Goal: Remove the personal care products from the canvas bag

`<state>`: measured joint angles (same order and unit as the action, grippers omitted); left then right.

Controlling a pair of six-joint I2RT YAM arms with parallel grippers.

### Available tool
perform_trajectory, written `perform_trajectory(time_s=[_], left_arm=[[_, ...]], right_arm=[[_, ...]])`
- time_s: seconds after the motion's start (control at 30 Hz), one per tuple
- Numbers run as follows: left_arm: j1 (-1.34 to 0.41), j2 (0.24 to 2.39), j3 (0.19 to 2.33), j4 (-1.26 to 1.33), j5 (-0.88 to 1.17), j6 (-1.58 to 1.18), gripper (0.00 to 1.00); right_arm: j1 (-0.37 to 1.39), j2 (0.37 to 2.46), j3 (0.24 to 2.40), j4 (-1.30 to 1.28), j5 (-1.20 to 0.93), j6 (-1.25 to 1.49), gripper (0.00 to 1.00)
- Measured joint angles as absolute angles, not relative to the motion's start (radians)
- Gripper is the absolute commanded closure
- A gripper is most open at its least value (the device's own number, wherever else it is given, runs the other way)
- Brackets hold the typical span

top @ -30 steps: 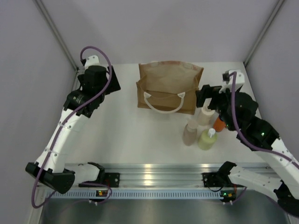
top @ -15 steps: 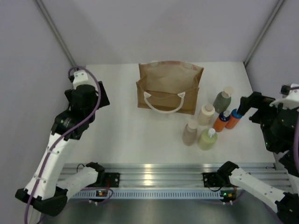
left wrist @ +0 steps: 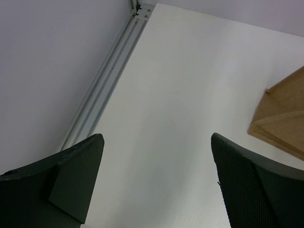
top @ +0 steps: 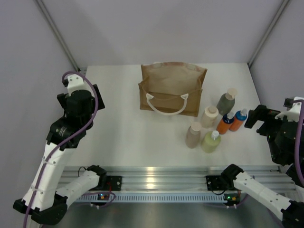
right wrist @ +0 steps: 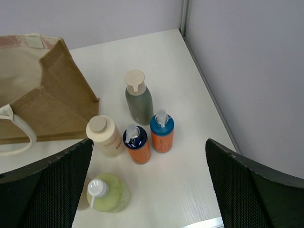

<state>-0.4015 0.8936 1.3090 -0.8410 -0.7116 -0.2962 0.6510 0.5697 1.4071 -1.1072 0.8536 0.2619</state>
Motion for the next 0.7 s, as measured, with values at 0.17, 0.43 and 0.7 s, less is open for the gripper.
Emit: perform_trajectory(time_s=[0.17,0.43,0.7], left_arm=[[-0.402,0.919,1.335,-0.843,-0.727,-0.291,0.02],[-0.402,0.926,1.354,-0.842,-0.721,-0.316,0.01],[-0.402,0.925,1.354,-0.842,-0.714,-0.316,0.02]], right_arm=[[0.651,0.566,1.401,-1.104,0.863,0.253,0.01],[0.651,0.55,1.385,-1.092,0.869,0.244,0.0],[0.651,0.54,1.368,-1.09,0.874,0.244,0.01]])
